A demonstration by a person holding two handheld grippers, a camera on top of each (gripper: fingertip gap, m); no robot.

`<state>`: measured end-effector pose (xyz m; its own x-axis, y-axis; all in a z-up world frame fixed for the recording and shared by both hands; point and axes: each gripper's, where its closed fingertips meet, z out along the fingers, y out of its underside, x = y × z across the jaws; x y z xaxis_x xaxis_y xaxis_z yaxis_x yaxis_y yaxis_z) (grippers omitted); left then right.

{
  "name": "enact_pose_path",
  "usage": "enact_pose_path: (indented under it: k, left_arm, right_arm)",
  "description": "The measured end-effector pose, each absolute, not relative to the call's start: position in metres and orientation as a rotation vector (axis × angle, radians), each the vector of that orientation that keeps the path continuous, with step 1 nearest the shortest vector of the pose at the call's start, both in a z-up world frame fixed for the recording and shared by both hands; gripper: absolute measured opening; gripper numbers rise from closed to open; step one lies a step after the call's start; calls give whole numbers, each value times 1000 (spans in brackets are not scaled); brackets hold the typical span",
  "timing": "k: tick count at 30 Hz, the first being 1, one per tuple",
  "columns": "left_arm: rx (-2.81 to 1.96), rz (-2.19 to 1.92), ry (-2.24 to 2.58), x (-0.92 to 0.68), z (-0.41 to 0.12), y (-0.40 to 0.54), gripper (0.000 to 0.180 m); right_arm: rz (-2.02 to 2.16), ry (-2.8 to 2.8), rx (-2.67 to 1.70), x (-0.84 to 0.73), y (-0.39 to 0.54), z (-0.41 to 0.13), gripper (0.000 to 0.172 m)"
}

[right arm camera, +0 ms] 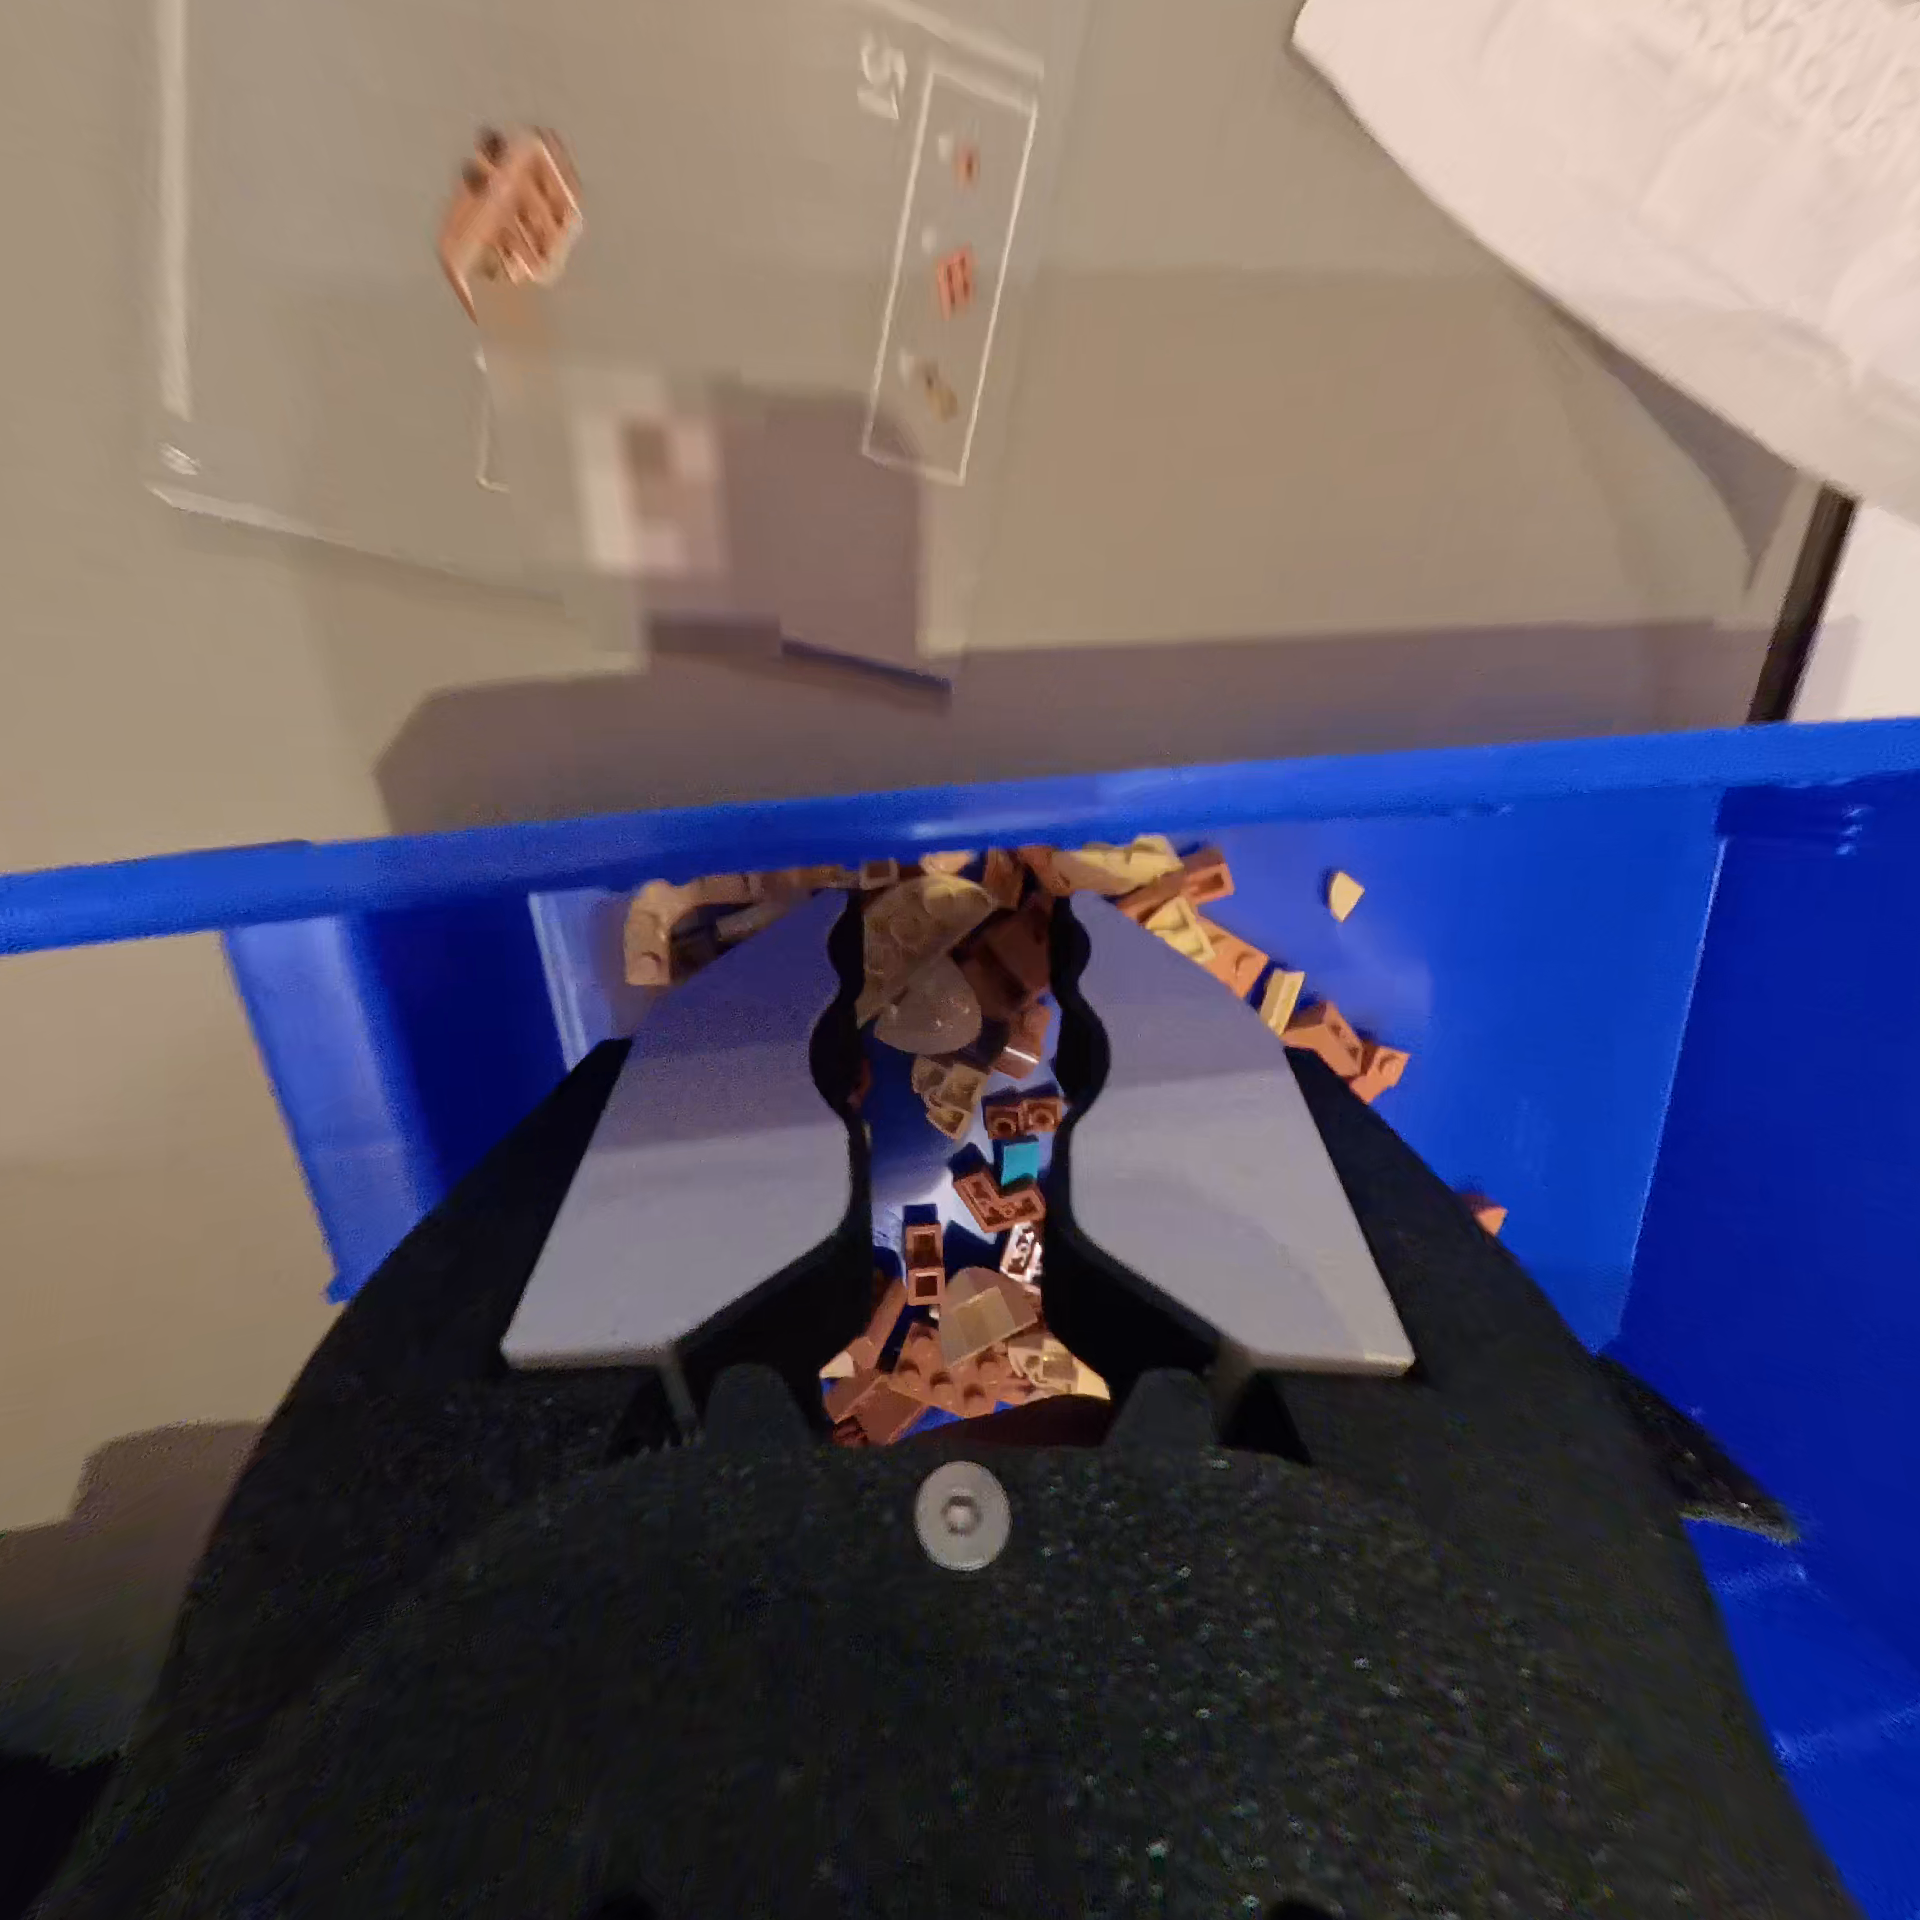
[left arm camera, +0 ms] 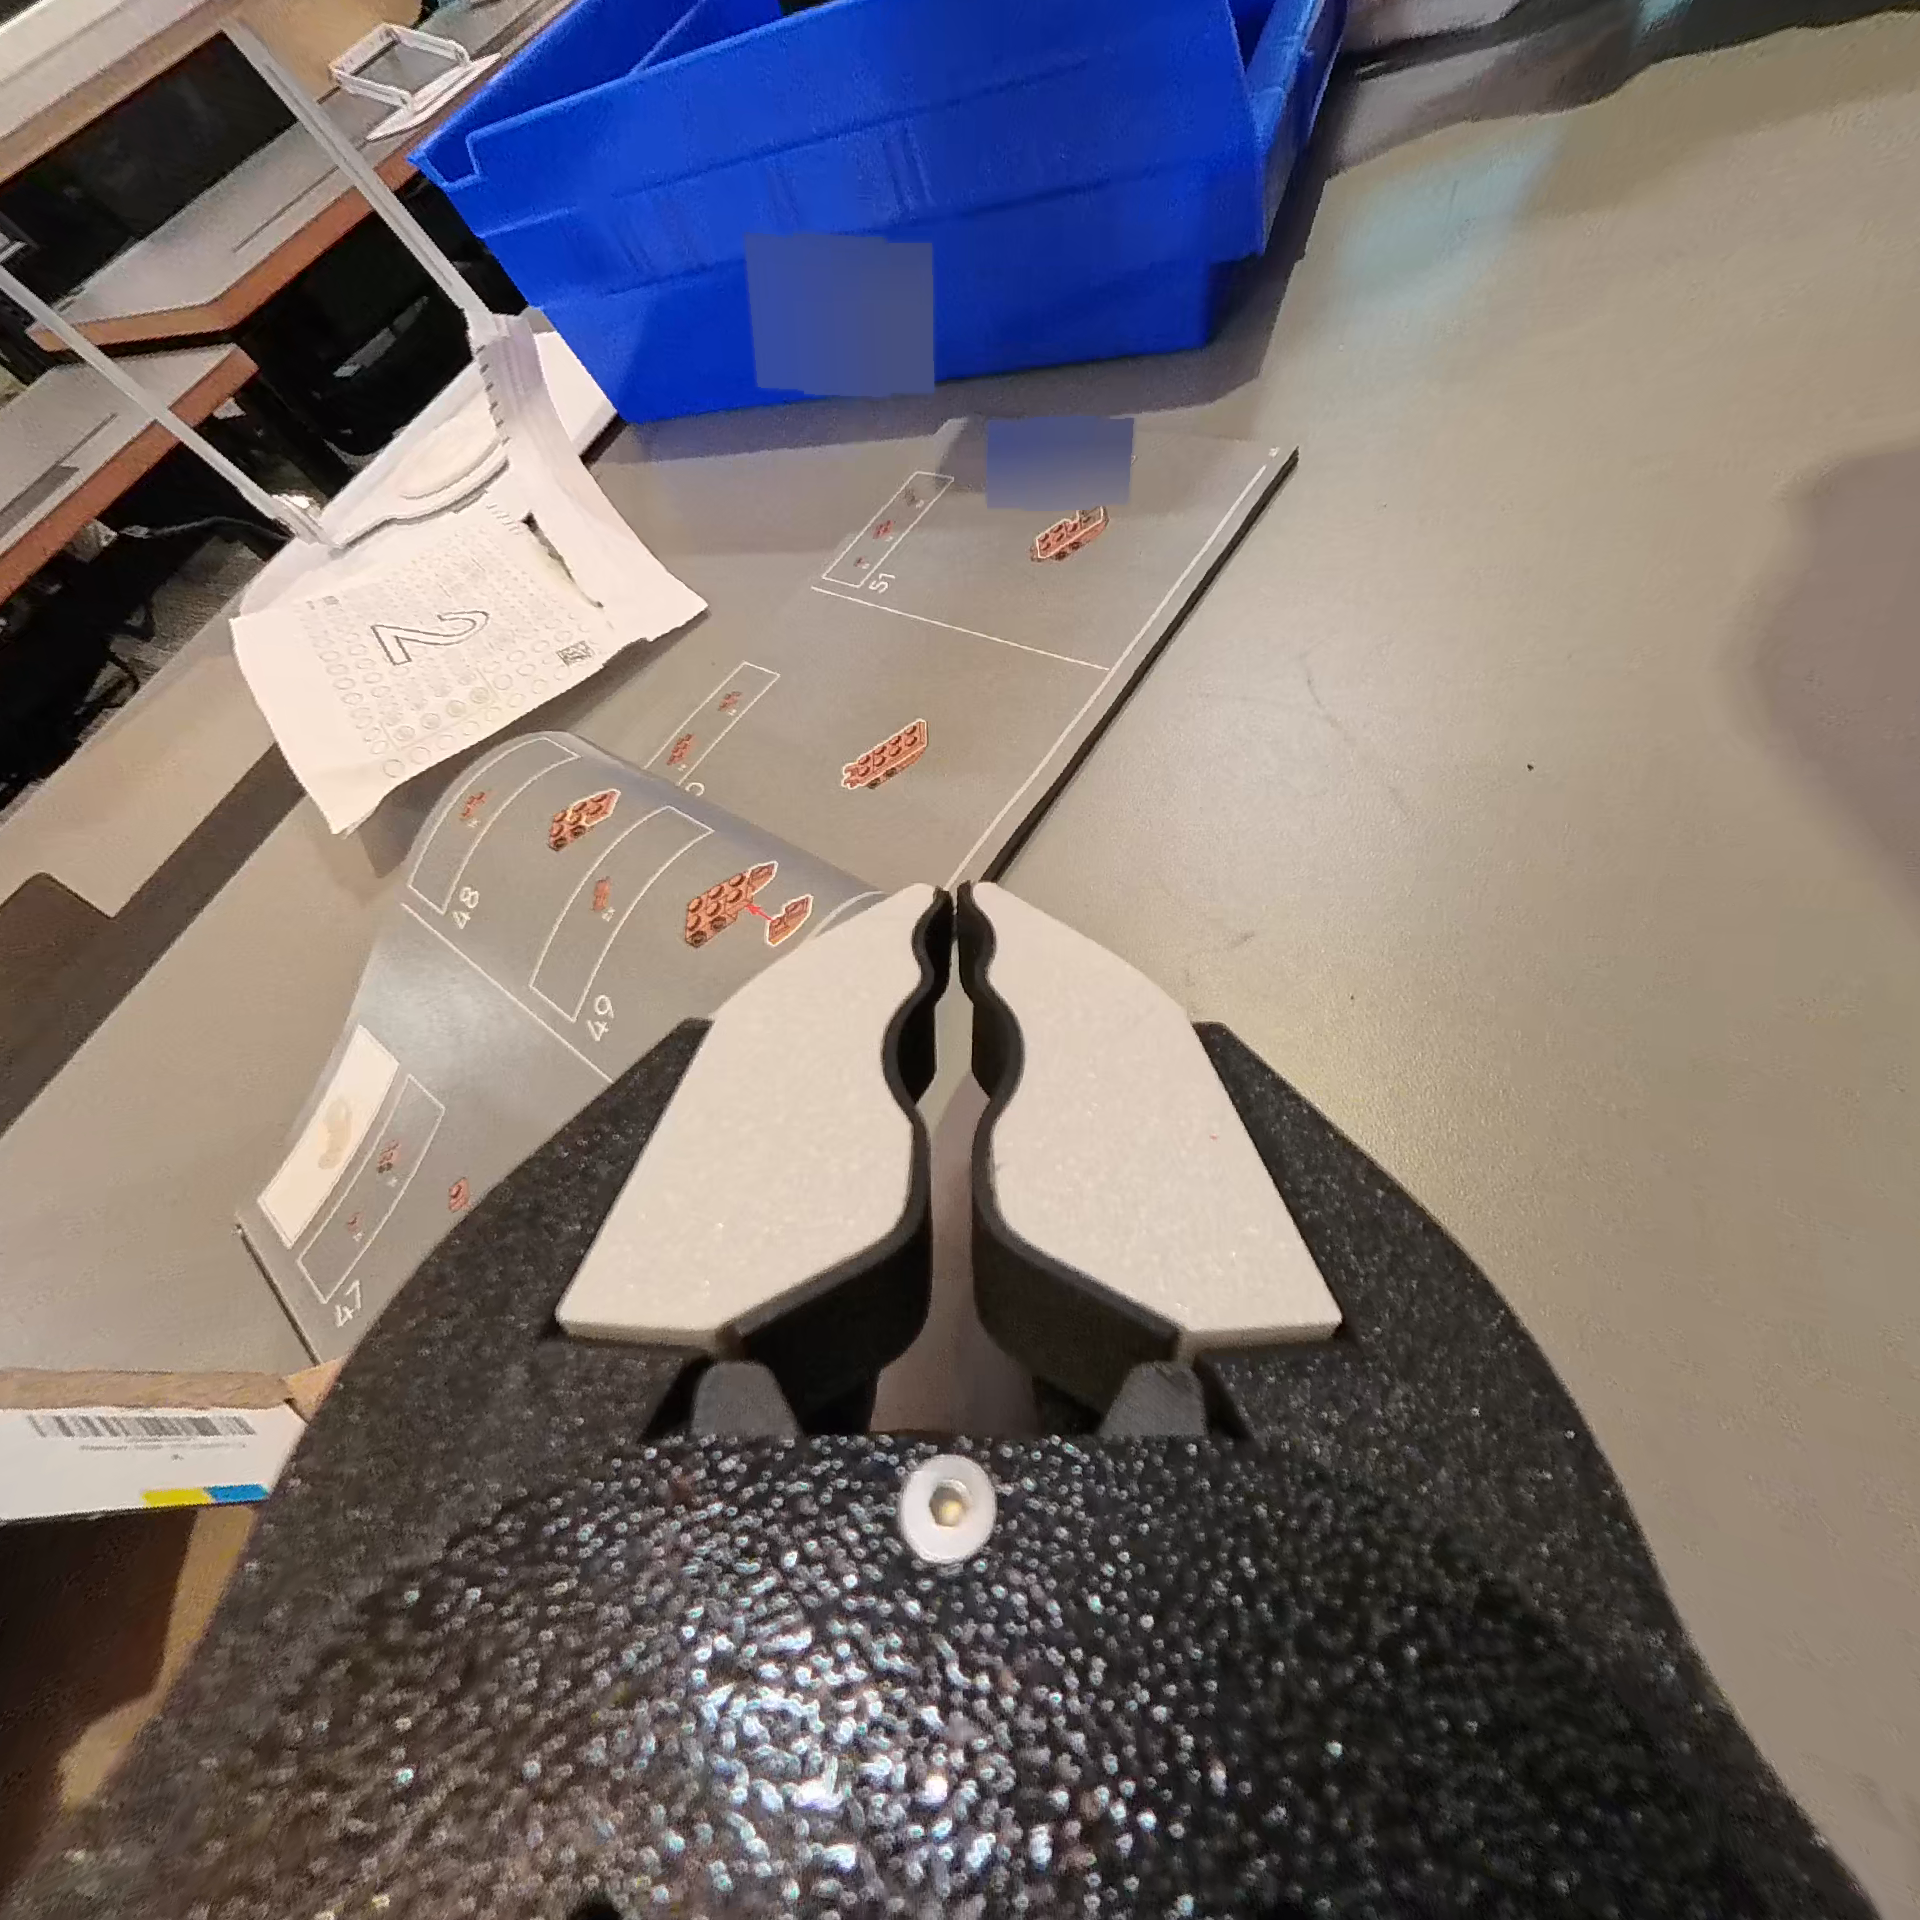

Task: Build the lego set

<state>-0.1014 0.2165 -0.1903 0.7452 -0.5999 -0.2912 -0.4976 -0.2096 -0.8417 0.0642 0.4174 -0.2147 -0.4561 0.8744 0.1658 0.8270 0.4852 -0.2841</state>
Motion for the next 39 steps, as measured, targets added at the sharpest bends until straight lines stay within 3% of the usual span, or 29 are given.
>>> enact_pose_path:
  k: [13,39]
  left_arm:
    - [-1860,-114,846,-102,-190,217,0]
    - [-1853,-106,850,-103,-190,217,0]
  right_arm:
    - [-33,-2328,-1574,84,470,-220,35]
    - [242,-2451,-1473,74,427,-216,26]
